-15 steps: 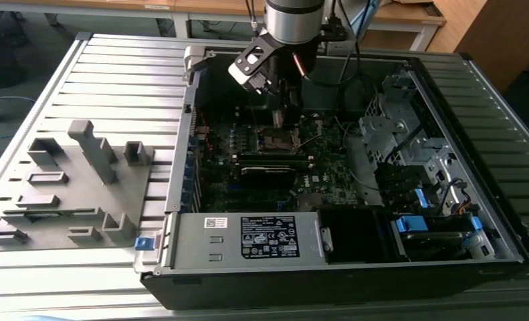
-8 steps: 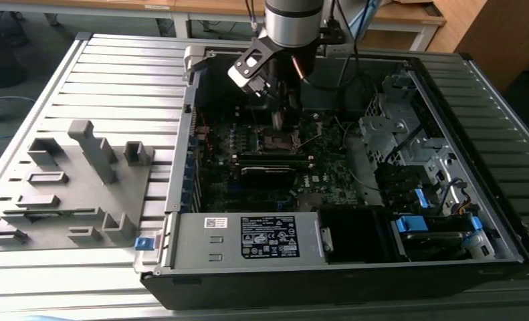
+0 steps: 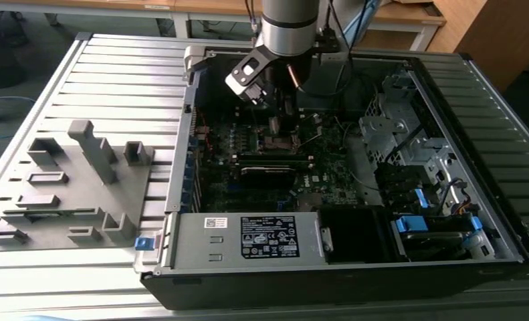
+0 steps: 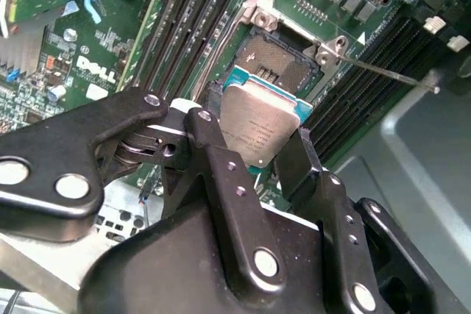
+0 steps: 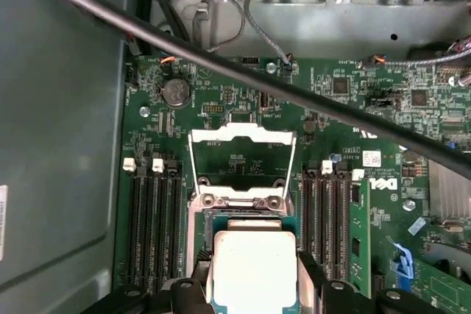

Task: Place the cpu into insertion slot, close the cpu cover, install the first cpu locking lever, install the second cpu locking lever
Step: 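Place the cpu into insertion slot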

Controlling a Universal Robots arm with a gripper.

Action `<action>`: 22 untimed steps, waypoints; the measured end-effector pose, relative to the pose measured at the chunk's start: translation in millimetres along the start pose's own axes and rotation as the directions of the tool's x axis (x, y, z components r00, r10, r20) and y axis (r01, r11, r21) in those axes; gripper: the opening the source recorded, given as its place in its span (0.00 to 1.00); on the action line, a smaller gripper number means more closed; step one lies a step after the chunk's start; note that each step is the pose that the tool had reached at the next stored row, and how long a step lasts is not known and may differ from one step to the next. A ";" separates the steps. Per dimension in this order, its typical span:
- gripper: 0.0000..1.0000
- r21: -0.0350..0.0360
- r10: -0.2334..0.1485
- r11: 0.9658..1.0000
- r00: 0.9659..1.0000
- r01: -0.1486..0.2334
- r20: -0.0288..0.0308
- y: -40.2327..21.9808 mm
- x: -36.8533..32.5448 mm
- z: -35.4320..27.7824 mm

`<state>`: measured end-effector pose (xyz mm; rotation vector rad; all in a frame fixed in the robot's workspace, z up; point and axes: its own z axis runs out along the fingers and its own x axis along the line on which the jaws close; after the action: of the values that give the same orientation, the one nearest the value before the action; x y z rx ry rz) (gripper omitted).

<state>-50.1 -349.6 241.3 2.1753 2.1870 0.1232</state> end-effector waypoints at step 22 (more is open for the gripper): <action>0.54 0.000 0.002 1.000 1.000 -0.002 -0.019 -3.1 0.0 15.3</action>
<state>-51.8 -349.3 225.8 2.1850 2.1951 0.1451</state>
